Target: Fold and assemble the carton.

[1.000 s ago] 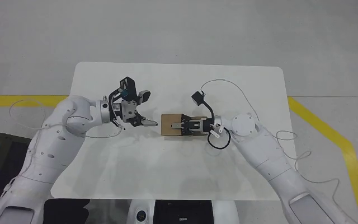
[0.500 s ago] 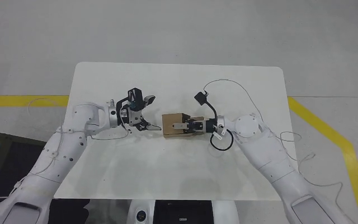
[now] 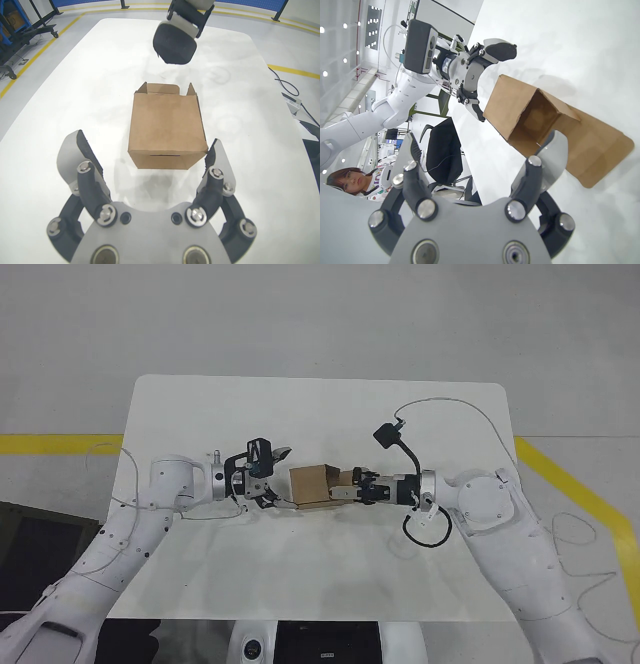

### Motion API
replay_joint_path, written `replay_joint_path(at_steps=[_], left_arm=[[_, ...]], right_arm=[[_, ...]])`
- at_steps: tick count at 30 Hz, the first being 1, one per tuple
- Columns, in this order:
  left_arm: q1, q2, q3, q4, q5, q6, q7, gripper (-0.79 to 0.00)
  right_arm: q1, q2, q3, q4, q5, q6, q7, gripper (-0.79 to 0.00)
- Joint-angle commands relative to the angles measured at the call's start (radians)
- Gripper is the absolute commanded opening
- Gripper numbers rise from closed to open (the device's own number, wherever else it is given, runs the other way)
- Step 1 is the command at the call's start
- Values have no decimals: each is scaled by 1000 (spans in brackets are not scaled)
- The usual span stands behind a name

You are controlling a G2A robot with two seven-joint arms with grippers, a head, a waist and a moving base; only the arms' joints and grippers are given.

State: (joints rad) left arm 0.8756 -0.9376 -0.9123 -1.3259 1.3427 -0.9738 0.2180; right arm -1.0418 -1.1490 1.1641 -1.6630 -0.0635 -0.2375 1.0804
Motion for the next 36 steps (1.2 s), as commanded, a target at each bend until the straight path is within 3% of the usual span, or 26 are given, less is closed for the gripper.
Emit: replay_joint_path(at_steps=[1,10,18,28,36], left_arm=[[-4,-4,7,5,-13,-10,-12,0],[3,-9,1,-18,-64,-19,-93,0],[23,-21,8,-32,-141,49,-189,0],[-5,-34,14,-21,-184,22,-234,0],[-4,-39,16,-18,-159,14,-226,0]], right_arm=[[-15,7,15,-38,-17,17,11,-785],[-46,17,41,-106,-86,40,-18,-785],[-83,21,42,-105,-93,68,-39,-785],[-103,17,-19,17,-36,95,-33,-785],[-92,18,-34,58,-81,119,-85,-785]])
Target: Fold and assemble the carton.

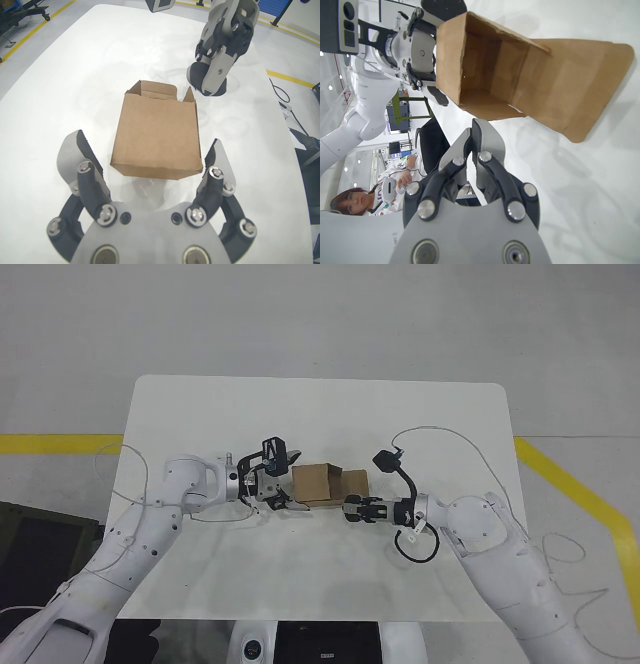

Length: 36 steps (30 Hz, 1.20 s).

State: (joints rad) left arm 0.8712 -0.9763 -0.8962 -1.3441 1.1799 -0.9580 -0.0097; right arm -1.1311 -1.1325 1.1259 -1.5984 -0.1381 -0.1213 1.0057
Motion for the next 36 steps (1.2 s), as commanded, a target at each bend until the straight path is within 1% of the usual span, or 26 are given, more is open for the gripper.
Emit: replay_joint_path(at_steps=[1,5,11,17,27,33,36], left_arm=[[0,-1,1,1,7,-4,3,0],[0,-4,1,3,18,-8,8,0],[2,-7,5,2,36,-15,9,0],[0,-11,6,9,43,-29,17,0],[-5,-18,10,19,50,-51,24,0],[-6,-21,11,24,53,-54,26,0],[-7,-22,12,25,55,-54,25,0]], right_arm=[[-9,3,8,-15,-11,5,-17,-785],[-27,9,18,-38,-26,33,-9,-785],[-12,7,2,-2,-10,17,-18,-785],[63,-9,-54,84,13,-23,-41,-785],[192,-42,-149,223,66,-90,-30,-785],[265,-68,-214,311,93,-126,-40,-785],[291,-80,-239,353,106,-160,-44,-785]])
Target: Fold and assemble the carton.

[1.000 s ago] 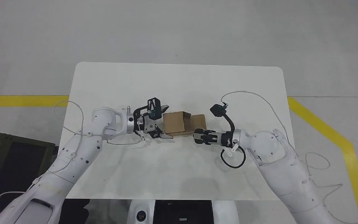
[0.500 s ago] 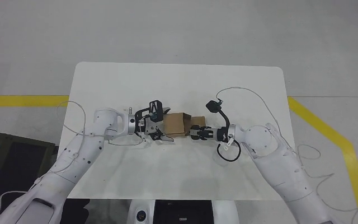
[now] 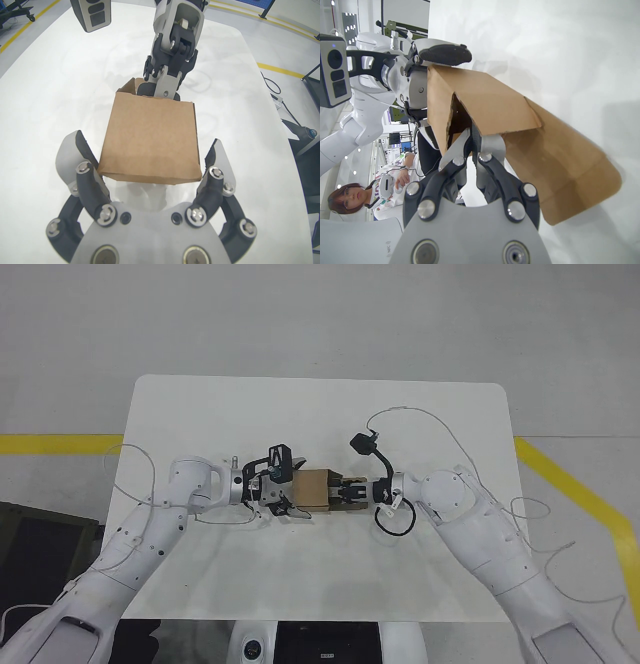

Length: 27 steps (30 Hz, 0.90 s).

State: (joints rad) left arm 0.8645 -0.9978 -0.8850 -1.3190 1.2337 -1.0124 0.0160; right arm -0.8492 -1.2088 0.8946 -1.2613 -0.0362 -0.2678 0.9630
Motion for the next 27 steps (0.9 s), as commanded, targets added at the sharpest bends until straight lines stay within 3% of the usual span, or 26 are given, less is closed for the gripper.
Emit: replay_joint_path(at_steps=[1,8,19,27], left_arm=[[0,0,1,1,2,0,-1,0],[-1,-1,0,4,4,0,-1,0],[4,-1,-3,-1,11,0,3,0],[5,2,-9,-5,8,0,-2,0]], right_arm=[[16,-7,-14,26,5,-28,-3,-785],[16,-4,-1,35,-3,-48,-3,-785],[-103,61,167,-188,-116,108,34,-785],[-45,58,141,-148,-158,114,57,-785]])
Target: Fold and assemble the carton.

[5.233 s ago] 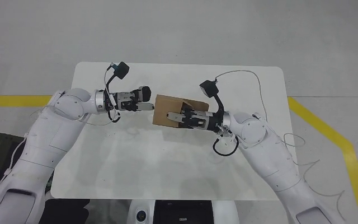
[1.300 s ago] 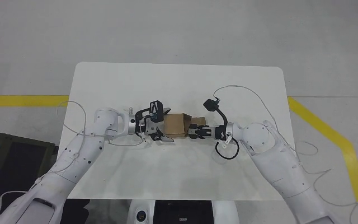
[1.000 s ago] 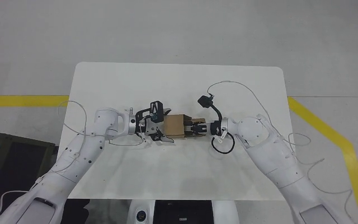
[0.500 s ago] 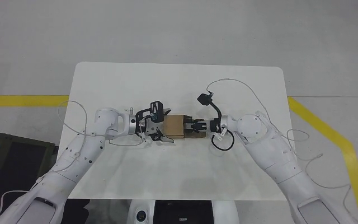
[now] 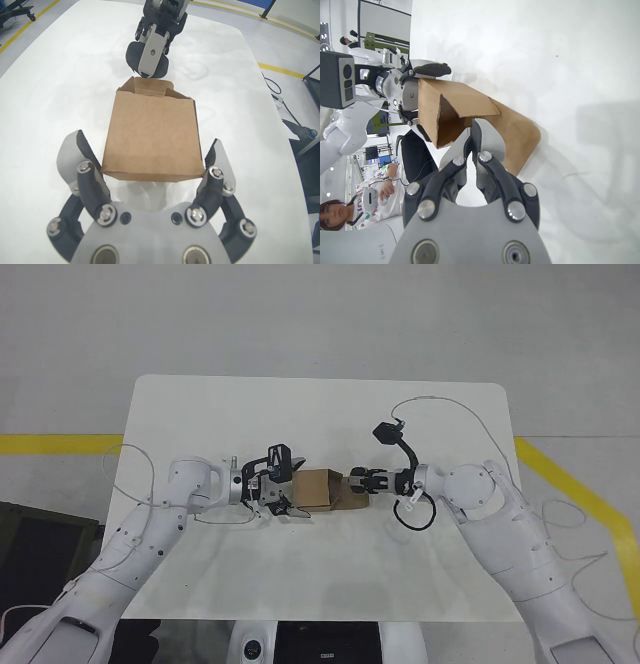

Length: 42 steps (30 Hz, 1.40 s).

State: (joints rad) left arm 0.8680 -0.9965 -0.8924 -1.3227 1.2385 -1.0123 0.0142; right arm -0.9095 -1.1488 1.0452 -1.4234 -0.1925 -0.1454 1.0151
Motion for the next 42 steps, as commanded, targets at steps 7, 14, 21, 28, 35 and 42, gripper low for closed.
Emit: replay_joint_path(at_steps=[7,14,21,28,35,42], left_arm=[[7,2,-2,-5,12,0,6,0],[8,3,-2,-8,15,0,9,0],[11,5,0,-11,15,0,11,0],[10,7,2,-14,13,0,10,0],[9,9,7,-16,12,0,10,0],[7,11,11,-18,16,0,14,0]], right_arm=[[95,-20,-65,94,3,-58,26,-785],[140,-30,-105,144,30,-88,88,-785],[144,-35,-127,151,61,-105,122,-785],[145,-44,-151,163,85,-93,98,-785],[146,-54,-169,182,127,-98,78,-785],[159,-71,-204,214,177,-115,79,-785]])
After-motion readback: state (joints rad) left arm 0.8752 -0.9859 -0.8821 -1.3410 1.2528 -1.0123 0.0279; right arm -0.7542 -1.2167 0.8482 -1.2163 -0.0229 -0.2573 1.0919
